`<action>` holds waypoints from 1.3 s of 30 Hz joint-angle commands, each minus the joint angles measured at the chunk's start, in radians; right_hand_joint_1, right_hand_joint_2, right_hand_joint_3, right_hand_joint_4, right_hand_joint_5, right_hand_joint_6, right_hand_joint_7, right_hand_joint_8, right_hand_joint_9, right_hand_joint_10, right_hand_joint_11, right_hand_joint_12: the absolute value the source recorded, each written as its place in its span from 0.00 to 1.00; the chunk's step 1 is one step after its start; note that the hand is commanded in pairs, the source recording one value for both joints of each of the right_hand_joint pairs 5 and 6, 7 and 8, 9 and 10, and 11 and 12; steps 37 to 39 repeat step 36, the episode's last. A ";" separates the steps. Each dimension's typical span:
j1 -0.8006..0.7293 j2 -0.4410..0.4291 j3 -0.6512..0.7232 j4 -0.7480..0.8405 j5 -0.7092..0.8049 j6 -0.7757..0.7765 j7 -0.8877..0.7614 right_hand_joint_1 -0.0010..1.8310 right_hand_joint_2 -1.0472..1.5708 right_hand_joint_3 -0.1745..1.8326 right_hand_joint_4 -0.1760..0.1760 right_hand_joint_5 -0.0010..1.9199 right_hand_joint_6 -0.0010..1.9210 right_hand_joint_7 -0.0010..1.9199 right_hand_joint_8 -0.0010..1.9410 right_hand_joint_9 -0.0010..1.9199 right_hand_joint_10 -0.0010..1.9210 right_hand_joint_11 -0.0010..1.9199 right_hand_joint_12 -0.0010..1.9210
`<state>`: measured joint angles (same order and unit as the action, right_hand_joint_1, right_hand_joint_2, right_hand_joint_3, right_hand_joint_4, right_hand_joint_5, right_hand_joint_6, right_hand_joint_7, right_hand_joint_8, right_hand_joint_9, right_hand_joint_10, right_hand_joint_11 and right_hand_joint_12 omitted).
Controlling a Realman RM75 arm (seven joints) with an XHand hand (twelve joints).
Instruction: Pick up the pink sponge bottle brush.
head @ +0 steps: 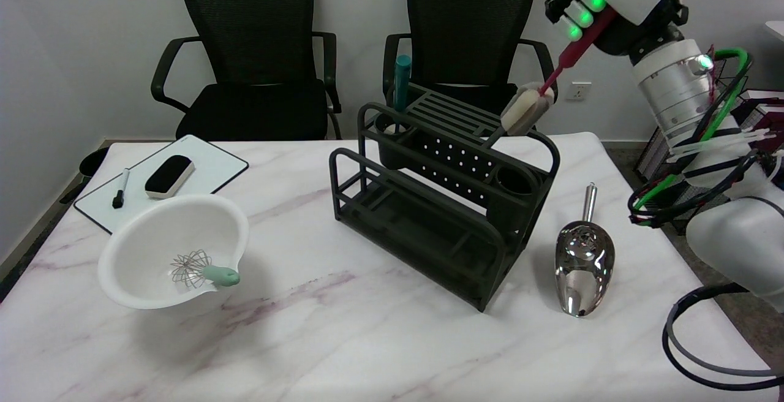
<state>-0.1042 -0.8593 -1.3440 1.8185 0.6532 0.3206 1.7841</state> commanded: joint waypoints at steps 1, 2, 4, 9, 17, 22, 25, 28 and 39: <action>0.189 0.035 -0.248 0.043 0.091 0.125 0.017 0.54 1.00 0.29 0.50 1.00 1.00 1.00 0.99 1.00 1.00 1.00 1.00; 0.207 0.035 -0.285 0.043 0.096 0.125 0.017 0.54 1.00 0.29 0.50 1.00 1.00 1.00 0.99 1.00 1.00 1.00 1.00; 0.254 0.038 -0.422 0.040 0.108 0.132 0.018 0.54 1.00 0.30 0.50 1.00 1.00 1.00 0.99 1.00 1.00 1.00 1.00; 0.306 -0.017 -0.612 0.042 0.098 0.136 0.015 0.54 1.00 0.32 0.50 1.00 1.00 1.00 0.99 1.00 1.00 1.00 1.00; 0.278 -0.087 -0.704 0.036 0.003 0.089 0.007 0.55 1.00 0.31 0.50 1.00 1.00 1.00 0.99 1.00 1.00 1.00 1.00; 0.218 -0.095 -0.704 0.012 -0.051 0.048 0.007 0.55 1.00 0.32 0.50 1.00 1.00 1.00 0.99 1.00 1.00 1.00 1.00; 0.197 -0.118 -0.725 -0.045 -0.094 0.044 0.006 0.55 1.00 0.32 0.50 1.00 1.00 1.00 0.99 1.00 1.00 1.00 1.00; 0.187 -0.177 -0.752 -0.123 -0.149 0.066 0.004 0.54 1.00 0.35 0.50 1.00 1.00 1.00 0.99 1.00 1.00 1.00 1.00; 0.104 -0.326 -0.783 -0.309 -0.164 0.196 0.016 0.53 1.00 0.36 0.50 1.00 1.00 1.00 0.99 1.00 1.00 1.00 1.00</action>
